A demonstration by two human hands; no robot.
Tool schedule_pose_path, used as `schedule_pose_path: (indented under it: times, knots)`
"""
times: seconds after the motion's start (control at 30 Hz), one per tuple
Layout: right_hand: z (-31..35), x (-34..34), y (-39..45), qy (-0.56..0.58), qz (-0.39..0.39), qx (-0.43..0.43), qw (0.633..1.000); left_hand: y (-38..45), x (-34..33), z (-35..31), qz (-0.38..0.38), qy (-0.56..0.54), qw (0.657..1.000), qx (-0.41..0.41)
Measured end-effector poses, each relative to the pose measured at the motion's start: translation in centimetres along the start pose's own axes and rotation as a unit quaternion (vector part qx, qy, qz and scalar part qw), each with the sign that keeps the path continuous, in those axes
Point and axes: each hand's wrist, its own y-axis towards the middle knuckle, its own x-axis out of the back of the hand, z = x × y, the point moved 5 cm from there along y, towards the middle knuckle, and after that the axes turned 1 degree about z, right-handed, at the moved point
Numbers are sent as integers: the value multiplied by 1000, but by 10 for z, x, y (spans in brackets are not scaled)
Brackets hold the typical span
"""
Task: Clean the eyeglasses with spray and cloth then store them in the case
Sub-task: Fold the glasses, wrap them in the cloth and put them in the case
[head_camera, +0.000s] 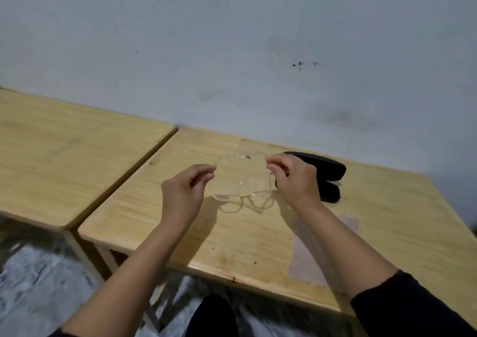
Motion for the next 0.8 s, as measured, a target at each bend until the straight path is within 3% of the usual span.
schedule_pose_path:
  times: [0.23,0.4,0.8]
  knots:
    - [-56,104,-45,1,-113,-125,986,-24,-88,-39,105,-83,990,49]
    - [-84,150,-78,-3,-142,-181,973,-42,-132,-61,168,-90,981,36]
    - [-108,149,-124,38,-134,-263,955,-64,-148,-61,216,-55,973,59]
